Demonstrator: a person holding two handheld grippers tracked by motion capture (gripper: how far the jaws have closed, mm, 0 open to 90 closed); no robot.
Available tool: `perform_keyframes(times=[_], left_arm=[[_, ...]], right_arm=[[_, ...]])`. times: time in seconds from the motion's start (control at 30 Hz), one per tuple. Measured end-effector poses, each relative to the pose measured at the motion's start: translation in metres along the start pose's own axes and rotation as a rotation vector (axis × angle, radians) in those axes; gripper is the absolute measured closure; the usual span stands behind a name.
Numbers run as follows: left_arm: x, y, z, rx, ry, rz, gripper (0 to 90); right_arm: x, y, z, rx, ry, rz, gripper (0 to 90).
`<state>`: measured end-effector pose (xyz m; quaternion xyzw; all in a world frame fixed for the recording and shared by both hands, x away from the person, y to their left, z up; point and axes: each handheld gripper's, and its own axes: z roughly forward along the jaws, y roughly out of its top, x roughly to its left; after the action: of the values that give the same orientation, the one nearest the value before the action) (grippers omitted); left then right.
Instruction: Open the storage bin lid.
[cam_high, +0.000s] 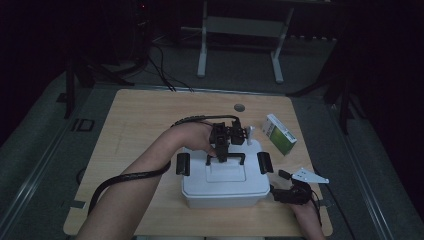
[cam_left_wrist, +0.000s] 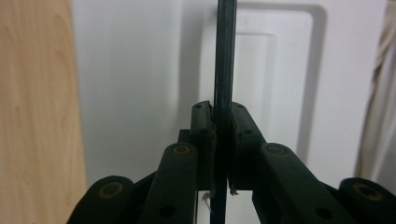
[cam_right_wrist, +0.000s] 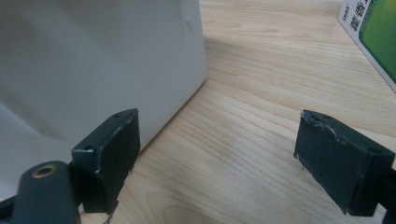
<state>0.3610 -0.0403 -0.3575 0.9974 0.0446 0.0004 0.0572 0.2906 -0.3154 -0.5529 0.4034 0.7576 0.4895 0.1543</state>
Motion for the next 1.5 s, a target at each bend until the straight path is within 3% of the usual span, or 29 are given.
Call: perform_keyframes(times=[0.43,0.63,0.73,1.03,1.3,1.5], left_arm=[[-0.003,0.001,-0.007,-0.005,0.002,0.007,83.9],[-0.004,-0.001,-0.016,-0.017,0.011,0.017,83.9],[-0.003,-0.005,-0.028,-0.03,0.034,0.013,83.9],[-0.001,-0.028,-0.048,-0.052,0.065,-0.021,83.9],[0.0,-0.052,-0.051,-0.067,0.068,-0.055,83.8],[0.002,-0.079,-0.052,-0.074,0.079,-0.101,83.8]], right_arm=[[0.0,0.0,0.0,-0.001,0.001,0.001,13.9],[0.0,0.0,0.0,0.002,0.003,0.001,13.9],[0.0,-0.001,0.0,0.002,0.005,0.005,13.9],[0.0,-0.001,0.0,0.0,0.0,0.011,13.9],[0.0,-0.002,0.0,0.009,-0.004,0.009,13.9],[0.0,-0.002,-0.001,0.012,-0.006,0.005,13.9]])
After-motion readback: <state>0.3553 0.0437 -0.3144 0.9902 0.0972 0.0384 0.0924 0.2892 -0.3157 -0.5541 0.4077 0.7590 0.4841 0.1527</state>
